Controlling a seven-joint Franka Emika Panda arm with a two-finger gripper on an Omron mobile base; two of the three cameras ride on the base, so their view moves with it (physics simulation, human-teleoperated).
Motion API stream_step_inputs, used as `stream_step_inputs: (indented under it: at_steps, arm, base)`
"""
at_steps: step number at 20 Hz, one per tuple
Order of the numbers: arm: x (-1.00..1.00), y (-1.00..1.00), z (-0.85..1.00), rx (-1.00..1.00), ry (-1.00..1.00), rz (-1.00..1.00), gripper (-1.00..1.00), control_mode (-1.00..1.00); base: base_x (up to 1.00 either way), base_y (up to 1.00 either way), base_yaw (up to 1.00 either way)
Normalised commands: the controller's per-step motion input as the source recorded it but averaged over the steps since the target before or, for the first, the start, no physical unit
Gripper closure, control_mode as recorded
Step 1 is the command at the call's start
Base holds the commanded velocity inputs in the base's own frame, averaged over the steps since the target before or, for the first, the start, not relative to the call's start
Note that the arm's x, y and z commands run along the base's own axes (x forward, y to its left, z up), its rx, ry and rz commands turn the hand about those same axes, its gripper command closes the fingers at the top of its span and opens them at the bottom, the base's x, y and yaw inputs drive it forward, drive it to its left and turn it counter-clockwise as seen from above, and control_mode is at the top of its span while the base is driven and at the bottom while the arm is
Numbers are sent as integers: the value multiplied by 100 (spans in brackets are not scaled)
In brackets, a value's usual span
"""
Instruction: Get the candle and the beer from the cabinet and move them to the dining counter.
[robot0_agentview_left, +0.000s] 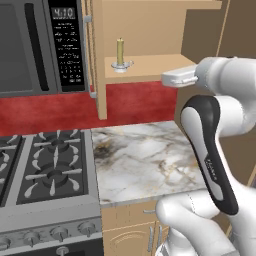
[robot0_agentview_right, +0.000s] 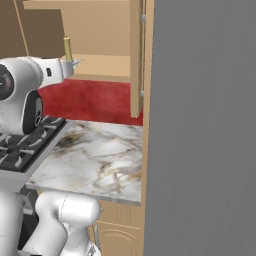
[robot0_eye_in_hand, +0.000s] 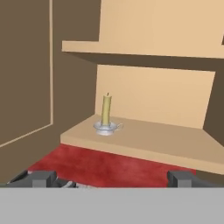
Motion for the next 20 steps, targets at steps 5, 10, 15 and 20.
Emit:
stream_step_inputs:
  at_steps: [5,10,15,20]
  arm:
    - [15,2,0,0,-2,0,-100,-100]
    - [37,5,0,0,0,0,-100,-100]
    - [43,3,0,0,0,0,-100,-100]
    - [35,2,0,1,0,0,-100,-100]
  base:
    - [0,0,0]
    - [0,0,0]
    - [0,0,0]
    - [0,0,0]
